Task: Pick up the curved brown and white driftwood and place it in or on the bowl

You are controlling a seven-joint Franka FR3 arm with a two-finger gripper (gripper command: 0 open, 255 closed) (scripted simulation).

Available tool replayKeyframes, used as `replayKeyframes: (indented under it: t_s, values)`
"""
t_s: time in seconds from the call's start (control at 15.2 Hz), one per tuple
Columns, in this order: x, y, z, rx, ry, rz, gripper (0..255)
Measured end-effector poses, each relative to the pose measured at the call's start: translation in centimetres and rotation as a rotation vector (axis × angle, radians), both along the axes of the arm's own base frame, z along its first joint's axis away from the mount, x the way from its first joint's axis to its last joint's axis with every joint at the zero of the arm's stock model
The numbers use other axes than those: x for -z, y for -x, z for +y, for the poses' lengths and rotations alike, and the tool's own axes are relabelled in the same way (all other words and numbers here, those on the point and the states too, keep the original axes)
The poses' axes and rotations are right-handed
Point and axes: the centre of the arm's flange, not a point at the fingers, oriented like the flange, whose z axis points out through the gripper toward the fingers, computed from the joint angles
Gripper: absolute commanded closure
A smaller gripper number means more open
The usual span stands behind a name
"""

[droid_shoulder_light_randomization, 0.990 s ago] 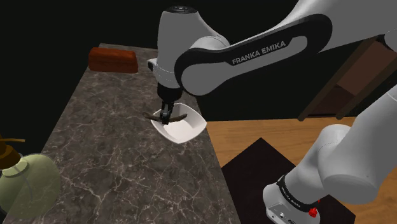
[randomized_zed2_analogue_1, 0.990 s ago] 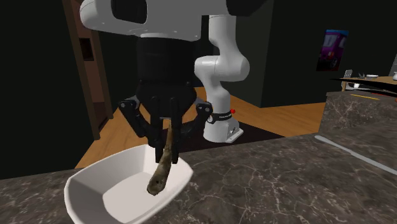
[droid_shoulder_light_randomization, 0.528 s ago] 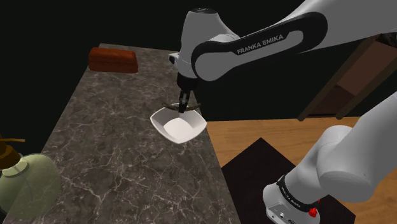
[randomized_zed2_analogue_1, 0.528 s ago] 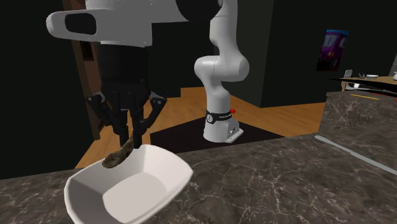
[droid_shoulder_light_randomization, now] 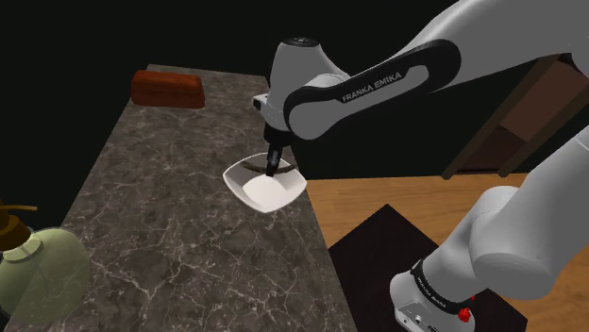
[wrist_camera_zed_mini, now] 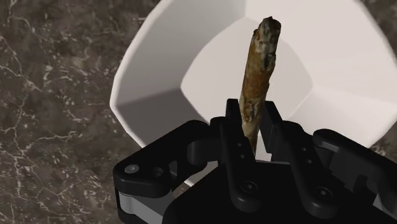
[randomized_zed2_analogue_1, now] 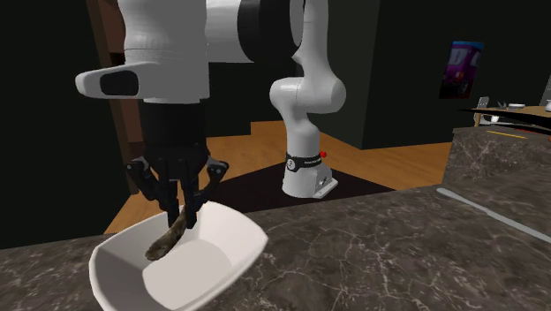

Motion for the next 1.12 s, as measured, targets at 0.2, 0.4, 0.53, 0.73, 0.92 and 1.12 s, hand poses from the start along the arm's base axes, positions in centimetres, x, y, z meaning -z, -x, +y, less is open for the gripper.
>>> replayKeyframes:
  t_s: [0.2, 0.4, 0.53, 0.73, 0.92, 1.12]
  values:
    - [1.6, 0.0, 0.1, 0.000, 0.000, 0.000, 255]
    - [2.2, 0.0, 0.0, 0.000, 0.000, 0.000, 255]
    - [2.3, 0.0, 0.0, 0.000, 0.000, 0.000, 255]
    - [2.3, 0.0, 0.1, 0.000, 0.000, -0.001, 0]
    - [2.3, 0.0, 0.1, 0.000, 0.000, -0.001, 0]
    - [2.3, 0.0, 0.1, 0.000, 0.000, -0.001, 0]
